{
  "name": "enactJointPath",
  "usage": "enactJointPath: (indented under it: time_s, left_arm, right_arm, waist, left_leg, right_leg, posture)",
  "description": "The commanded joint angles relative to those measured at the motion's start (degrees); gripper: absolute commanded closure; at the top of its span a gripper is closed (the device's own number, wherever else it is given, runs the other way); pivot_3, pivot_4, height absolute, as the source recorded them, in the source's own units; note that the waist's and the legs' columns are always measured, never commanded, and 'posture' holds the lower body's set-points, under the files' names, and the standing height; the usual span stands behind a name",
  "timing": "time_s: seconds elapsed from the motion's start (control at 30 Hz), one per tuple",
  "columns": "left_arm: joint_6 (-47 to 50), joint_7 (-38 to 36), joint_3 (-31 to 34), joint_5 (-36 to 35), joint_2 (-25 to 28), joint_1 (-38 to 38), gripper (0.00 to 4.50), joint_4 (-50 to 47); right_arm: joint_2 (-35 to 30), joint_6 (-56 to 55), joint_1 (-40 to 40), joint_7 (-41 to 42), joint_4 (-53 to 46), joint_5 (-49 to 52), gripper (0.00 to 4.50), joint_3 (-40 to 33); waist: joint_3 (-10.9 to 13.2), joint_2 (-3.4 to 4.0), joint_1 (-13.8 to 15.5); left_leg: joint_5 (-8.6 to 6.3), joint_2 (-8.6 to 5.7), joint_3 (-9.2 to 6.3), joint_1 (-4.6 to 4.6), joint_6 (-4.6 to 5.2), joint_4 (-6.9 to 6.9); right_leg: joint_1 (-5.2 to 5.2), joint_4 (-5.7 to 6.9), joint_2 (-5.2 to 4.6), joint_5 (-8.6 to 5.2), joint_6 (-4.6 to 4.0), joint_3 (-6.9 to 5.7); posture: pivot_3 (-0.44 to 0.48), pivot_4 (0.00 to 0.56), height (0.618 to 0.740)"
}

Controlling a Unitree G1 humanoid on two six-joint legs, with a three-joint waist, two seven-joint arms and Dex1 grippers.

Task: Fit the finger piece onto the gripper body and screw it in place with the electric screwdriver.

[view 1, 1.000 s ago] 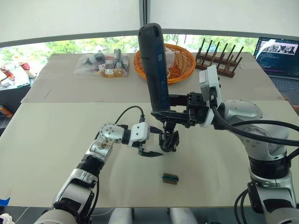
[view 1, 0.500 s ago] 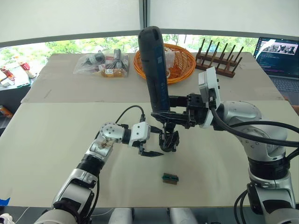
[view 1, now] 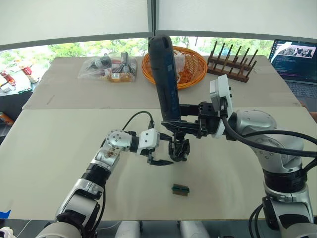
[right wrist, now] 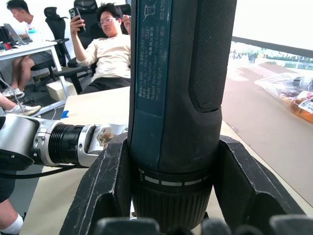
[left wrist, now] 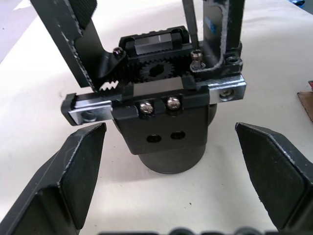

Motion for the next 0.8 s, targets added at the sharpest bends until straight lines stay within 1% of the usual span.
enactJointPath:
  time_s: [0.03, 0.17, 0.37, 0.8]
  left_arm:
    - [-0.14, 0.40, 0.47, -0.49, -0.14, -0.85, 0.00, -2.07]
    - [0.32, 0.38, 0.22, -0.60, -0.06, -0.17, 0.00, -2.97]
    - [0.92, 0.62, -0.19, -0.18, -0.16, 0.74, 0.00, -3.63]
    - [1.30, 0.85, -0.18, -0.09, -0.15, 0.14, 0.00, -3.34]
  right_arm:
    - [0.08, -3.12, -0.36, 0.98, -1.98, 0.31, 2.57, -1.62]
    - [-0.07, -4.30, -0.09, 1.54, -0.94, -0.94, 2.57, -1.71]
    - [0.34, -3.65, 0.80, 0.51, -1.51, 0.12, 2.57, -2.60]
    - [0.18, -3.20, 0.64, -0.52, -2.34, 0.85, 2.57, -2.83]
  waist:
    - [0.00, 0.00, 0.01]
    - [0.00, 0.00, 0.01]
    - [0.00, 0.00, 0.04]
    - [0.00, 0.00, -0.01]
  left_leg:
    - [0.00, 0.00, 0.00, 0.00, 0.00, 0.00]
    - [0.00, 0.00, 0.00, 0.00, 0.00, 0.00]
    - [0.00, 0.00, 0.00, 0.00, 0.00, 0.00]
    - [0.00, 0.00, 0.00, 0.01, 0.00, 0.00]
  right_leg:
    - [0.00, 0.00, 0.00, 0.00, 0.00, 0.00]
    - [0.00, 0.00, 0.00, 0.00, 0.00, 0.00]
    - [0.01, -0.01, 0.00, 0.00, 0.00, 0.00]
    - [0.01, 0.00, 0.00, 0.00, 0.00, 0.01]
  posture:
    - [0.000, 0.150, 0.740]
    - [0.000, 0.150, 0.740]
    - [0.000, 0.150, 0.740]
    - [0.000, 0.150, 0.740]
